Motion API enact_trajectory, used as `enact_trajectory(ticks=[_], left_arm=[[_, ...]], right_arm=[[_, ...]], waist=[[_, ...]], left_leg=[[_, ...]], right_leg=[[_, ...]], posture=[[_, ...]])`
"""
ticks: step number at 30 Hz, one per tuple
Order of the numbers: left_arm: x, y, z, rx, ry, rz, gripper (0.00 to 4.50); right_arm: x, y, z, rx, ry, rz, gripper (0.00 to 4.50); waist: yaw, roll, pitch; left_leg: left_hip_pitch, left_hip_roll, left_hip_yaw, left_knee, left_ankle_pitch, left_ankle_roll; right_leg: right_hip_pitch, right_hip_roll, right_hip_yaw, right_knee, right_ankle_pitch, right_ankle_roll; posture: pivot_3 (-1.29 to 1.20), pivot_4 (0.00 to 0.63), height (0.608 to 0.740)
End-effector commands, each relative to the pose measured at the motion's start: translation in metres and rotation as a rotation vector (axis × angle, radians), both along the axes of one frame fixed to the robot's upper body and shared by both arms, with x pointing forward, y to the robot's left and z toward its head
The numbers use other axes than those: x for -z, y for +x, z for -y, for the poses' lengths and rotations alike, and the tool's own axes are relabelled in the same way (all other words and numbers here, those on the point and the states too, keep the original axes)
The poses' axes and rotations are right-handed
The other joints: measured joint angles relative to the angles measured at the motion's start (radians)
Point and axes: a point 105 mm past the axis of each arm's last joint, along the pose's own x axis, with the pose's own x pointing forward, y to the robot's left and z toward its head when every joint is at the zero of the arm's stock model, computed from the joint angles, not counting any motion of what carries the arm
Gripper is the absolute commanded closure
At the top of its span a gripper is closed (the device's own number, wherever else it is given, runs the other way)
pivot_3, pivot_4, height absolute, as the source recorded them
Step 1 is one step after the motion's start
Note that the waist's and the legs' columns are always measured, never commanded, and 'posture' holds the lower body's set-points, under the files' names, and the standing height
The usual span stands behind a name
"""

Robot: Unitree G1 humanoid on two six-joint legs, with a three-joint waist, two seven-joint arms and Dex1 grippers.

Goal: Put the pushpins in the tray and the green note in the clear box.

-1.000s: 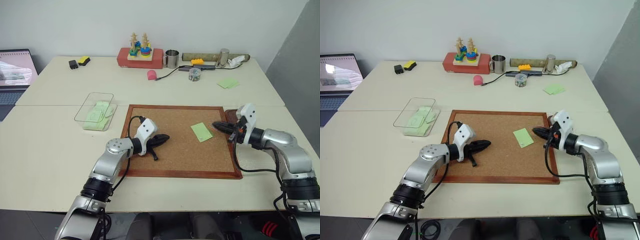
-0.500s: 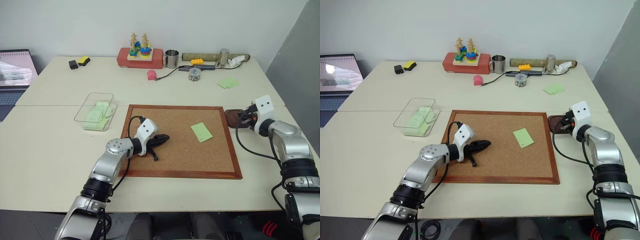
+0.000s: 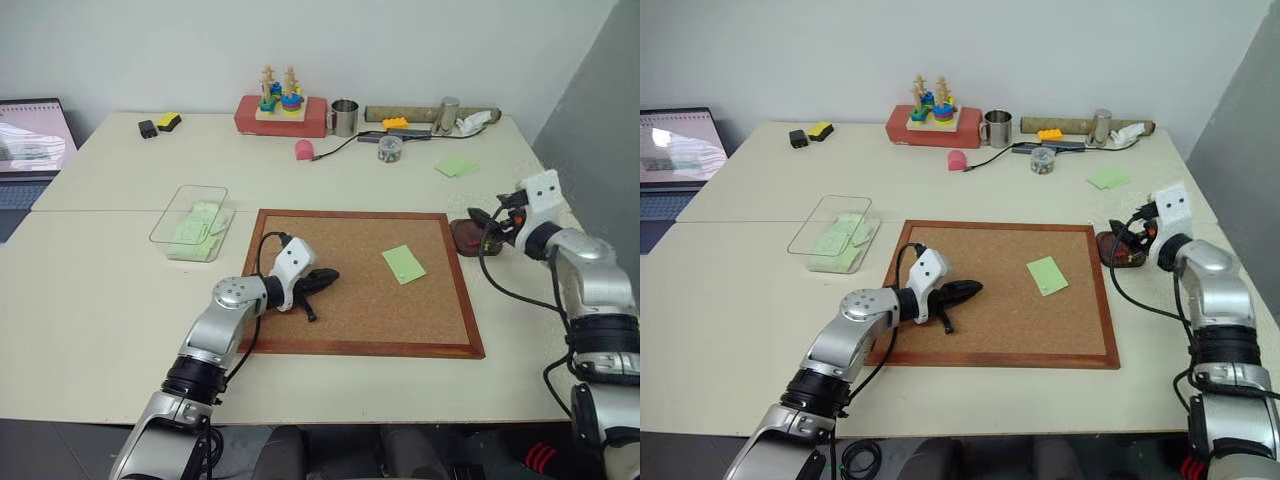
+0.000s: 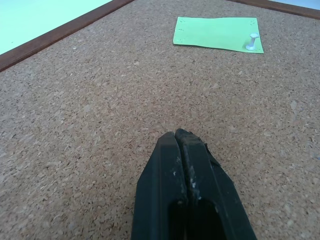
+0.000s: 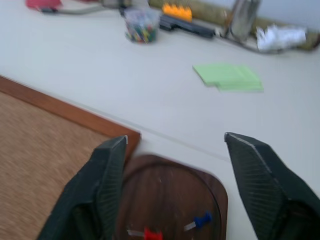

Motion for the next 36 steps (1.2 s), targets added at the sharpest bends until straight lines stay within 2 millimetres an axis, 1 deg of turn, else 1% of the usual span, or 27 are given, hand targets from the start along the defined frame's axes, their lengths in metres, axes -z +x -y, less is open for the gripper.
enact_trajectory(ticks=[1, 3, 4, 6, 8, 10, 13, 19, 21, 22, 24, 26, 29, 34, 36], left_arm=[[0.026, -0.005, -0.004, -0.003, 0.059, -0.082, 4.50], [0.026, -0.005, -0.003, -0.004, 0.059, -0.082, 4.50], [0.026, -0.004, -0.003, -0.004, 0.059, -0.081, 4.50], [0.026, -0.004, -0.002, -0.004, 0.057, -0.081, 4.50], [0.026, -0.005, -0.002, -0.003, 0.057, -0.082, 4.50], [0.027, -0.006, -0.002, -0.003, 0.057, -0.084, 4.50], [0.028, -0.007, -0.002, -0.004, 0.059, -0.086, 4.50], [0.027, -0.008, -0.003, -0.010, 0.058, -0.084, 4.50], [0.028, -0.008, -0.003, -0.012, 0.058, -0.084, 4.50], [0.028, -0.008, -0.003, -0.013, 0.058, -0.084, 4.50], [0.028, -0.008, -0.004, -0.016, 0.058, -0.084, 4.50], [0.028, -0.008, -0.004, -0.018, 0.057, -0.084, 4.50], [0.029, -0.008, -0.003, -0.020, 0.056, -0.084, 4.50], [0.029, -0.009, -0.003, -0.019, 0.054, -0.085, 4.50], [0.029, -0.010, -0.003, -0.018, 0.053, -0.086, 4.50]], right_arm=[[0.011, -0.046, -0.046, -0.323, -0.146, -0.055, 1.13], [0.021, -0.058, -0.059, -0.400, -0.159, -0.093, 1.13], [0.025, -0.061, -0.065, -0.422, -0.154, -0.105, 1.13], [0.035, -0.068, -0.077, -0.469, -0.145, -0.140, 1.13], [0.047, -0.071, -0.085, -0.493, -0.164, -0.170, 1.13], [0.053, -0.067, -0.088, -0.487, -0.181, -0.170, 1.13], [0.056, -0.059, -0.094, -0.474, -0.159, -0.161, 1.13], [0.065, -0.052, -0.099, -0.474, -0.121, -0.173, 1.13], [0.066, -0.051, -0.100, -0.473, -0.107, -0.174, 1.51], [0.066, -0.050, -0.100, -0.474, -0.103, -0.174, 1.54], [0.067, -0.049, -0.101, -0.476, -0.097, -0.175, 1.99], [0.068, -0.050, -0.101, -0.482, -0.092, -0.180, 2.34], [0.070, -0.051, -0.103, -0.489, -0.090, -0.184, 3.07], [0.072, -0.053, -0.104, -0.504, -0.097, -0.188, 4.12], [0.070, -0.054, -0.105, -0.512, -0.100, -0.184, 4.46]], waist=[[0.004, 0.000, 0.000], [0.003, 0.000, -0.001], [0.003, 0.001, -0.001], [0.002, 0.001, -0.001], [0.002, 0.001, -0.001], [0.001, 0.001, -0.001], [0.002, 0.001, -0.001], [0.002, 0.001, -0.001], [0.002, 0.001, -0.001], [0.002, 0.001, -0.001], [0.002, 0.001, -0.001], [0.002, 0.001, -0.001], [0.002, 0.001, -0.001], [0.001, 0.001, -0.001], [0.001, 0.001, -0.001]], left_leg=[[0.000, 0.000, 0.000, 0.000, 0.000, 0.000], [-0.001, 0.000, -0.002, 0.000, 0.000, 0.000], [-0.001, 0.000, -0.001, 0.000, 0.000, 0.000], [0.000, -0.001, 0.000, 0.001, 0.000, 0.000], [0.001, 0.000, 0.000, 0.002, 0.000, 0.000], [0.003, 0.000, 0.001, 0.002, 0.000, 0.000], [0.007, 0.000, 0.000, 0.000, 0.000, 0.000], [0.007, 0.000, 0.000, 0.000, 0.000, 0.000], [0.007, 0.000, 0.000, 0.000, 0.000, 0.000], [0.007, 0.000, 0.000, 0.000, 0.000, 0.000], [0.007, 0.000, 0.000, 0.000, 0.000, 0.000], [0.007, 0.000, 0.000, 0.000, 0.000, 0.000], [0.007, 0.000, 0.000, 0.000, 0.000, 0.000], [0.008, 0.000, 0.000, 0.000, 0.000, 0.000], [0.009, 0.000, 0.000, 0.000, 0.000, 0.000]], right_leg=[[0.000, 0.000, 0.000, 0.000, 0.000, 0.000], [0.000, 0.000, -0.001, 0.000, -0.001, 0.002], [0.000, 0.000, -0.001, 0.000, -0.003, 0.005], [0.000, 0.000, 0.001, 0.000, -0.003, 0.005], [0.001, 0.000, 0.001, 0.000, -0.002, 0.006], [0.003, 0.000, 0.001, 0.000, -0.002, 0.006], [0.008, 0.000, 0.000, -0.004, -0.003, 0.006], [0.009, 0.000, 0.000, -0.005, -0.003, 0.006], [0.009, 0.000, 0.000, -0.005, -0.003, 0.006], [0.009, 0.000, 0.000, -0.005, -0.003, 0.006], [0.009, 0.000, 0.000, -0.005, -0.003, 0.006], [0.009, 0.000, 0.000, -0.005, -0.003, 0.006], [0.009, 0.000, 0.000, -0.005, -0.003, 0.006], [0.010, 0.000, 0.000, -0.005, -0.003, 0.006], [0.010, 0.000, 0.000, -0.005, -0.003, 0.006]], posture=[[0.00, 0.150, 0.740], [0.00, 0.150, 0.740], [0.00, 0.150, 0.740], [0.00, 0.150, 0.740], [0.00, 0.150, 0.740], [0.00, 0.150, 0.740], [0.00, 0.150, 0.740], [0.00, 0.150, 0.740], [0.00, 0.150, 0.740], [0.00, 0.150, 0.740], [0.00, 0.150, 0.740], [0.00, 0.150, 0.740], [0.00, 0.150, 0.740], [0.00, 0.150, 0.740], [0.00, 0.150, 0.740]])
